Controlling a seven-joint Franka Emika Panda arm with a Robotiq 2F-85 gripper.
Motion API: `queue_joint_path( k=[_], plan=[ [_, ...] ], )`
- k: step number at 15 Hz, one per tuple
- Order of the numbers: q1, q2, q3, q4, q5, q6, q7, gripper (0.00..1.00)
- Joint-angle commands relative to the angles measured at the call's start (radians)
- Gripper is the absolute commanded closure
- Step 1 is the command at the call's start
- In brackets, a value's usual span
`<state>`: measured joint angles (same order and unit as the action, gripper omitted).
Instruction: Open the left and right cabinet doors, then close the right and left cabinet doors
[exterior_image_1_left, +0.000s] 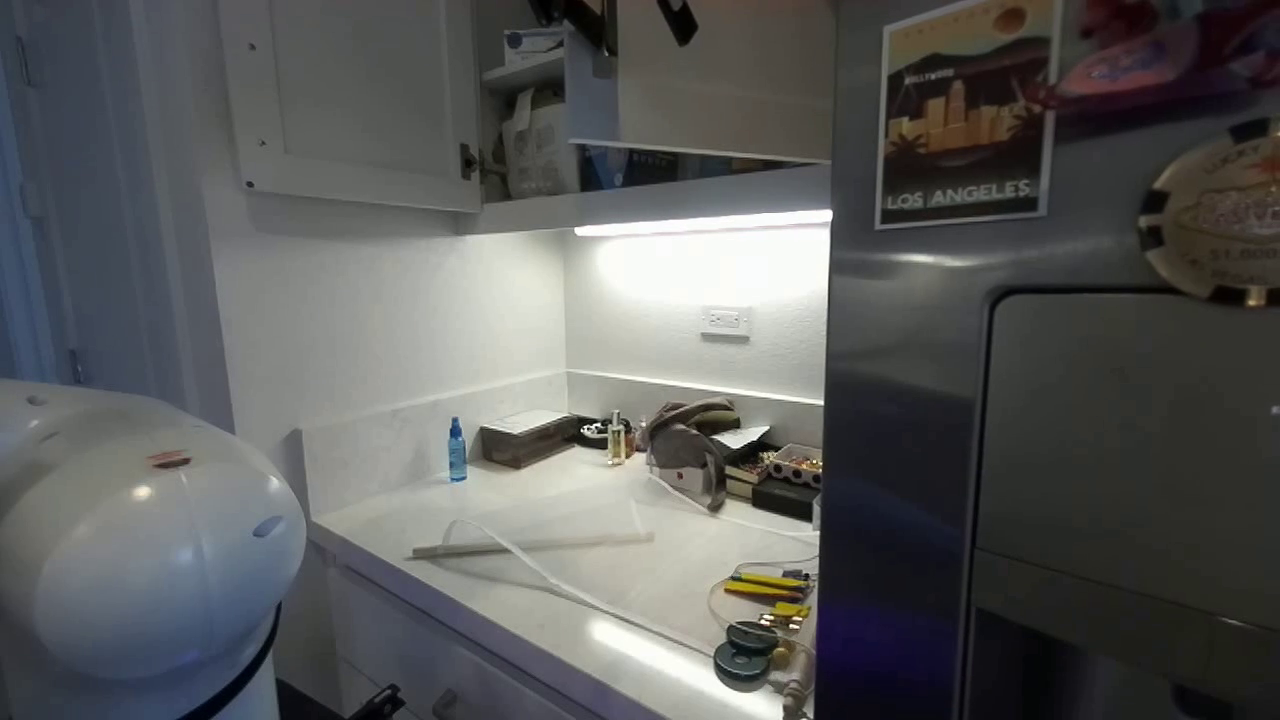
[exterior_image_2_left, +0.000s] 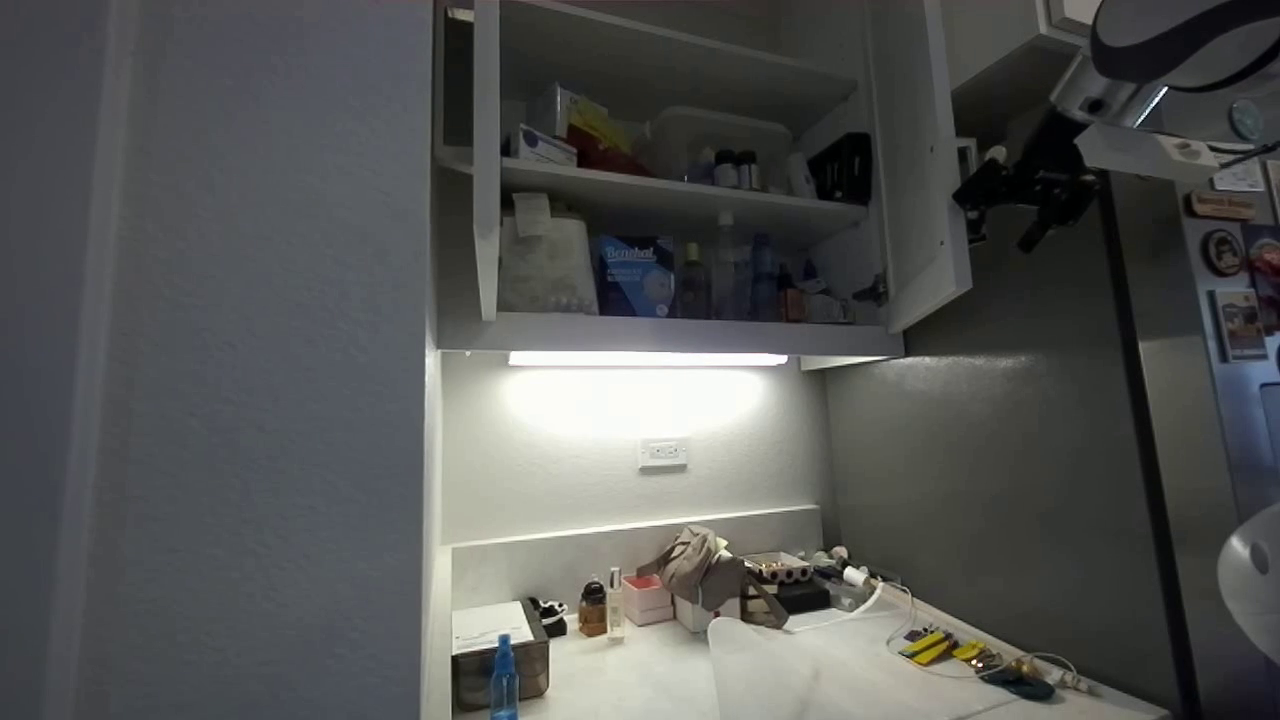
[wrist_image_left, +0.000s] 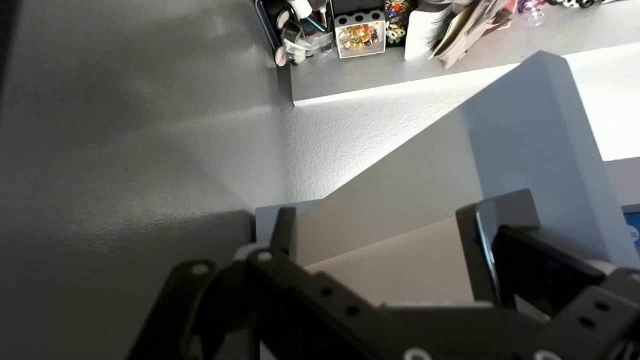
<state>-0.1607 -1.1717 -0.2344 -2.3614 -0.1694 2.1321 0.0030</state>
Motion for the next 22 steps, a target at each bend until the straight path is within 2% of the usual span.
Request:
queue_joint_path(
  k=[1, 3, 5, 6, 9, 14, 17, 22],
  plan=[
    [-0.025, 0.002, 0.008, -0.026, 0.007, -0.124, -0.029, 0.19],
    [-0.019, 0.002, 0.017, -0.007, 0.017, -0.150, -0.028, 0.24],
    [-0.009, 0.004, 0.022, 0.009, 0.024, -0.185, -0.029, 0.21],
    [-0.007, -0.002, 0.017, 0.024, 0.021, -0.254, -0.041, 0.16],
    [0.005, 0.022, 0.016, 0.065, 0.011, -0.459, -0.069, 0.15],
    [0.032, 0.050, 0.010, 0.135, 0.001, -0.635, -0.109, 0.14],
    [0.071, 0.072, 0.025, 0.180, 0.010, -0.679, -0.131, 0.15],
    [0.205, 0.159, 0.115, 0.255, 0.079, -0.652, -0.164, 0.16]
  ],
)
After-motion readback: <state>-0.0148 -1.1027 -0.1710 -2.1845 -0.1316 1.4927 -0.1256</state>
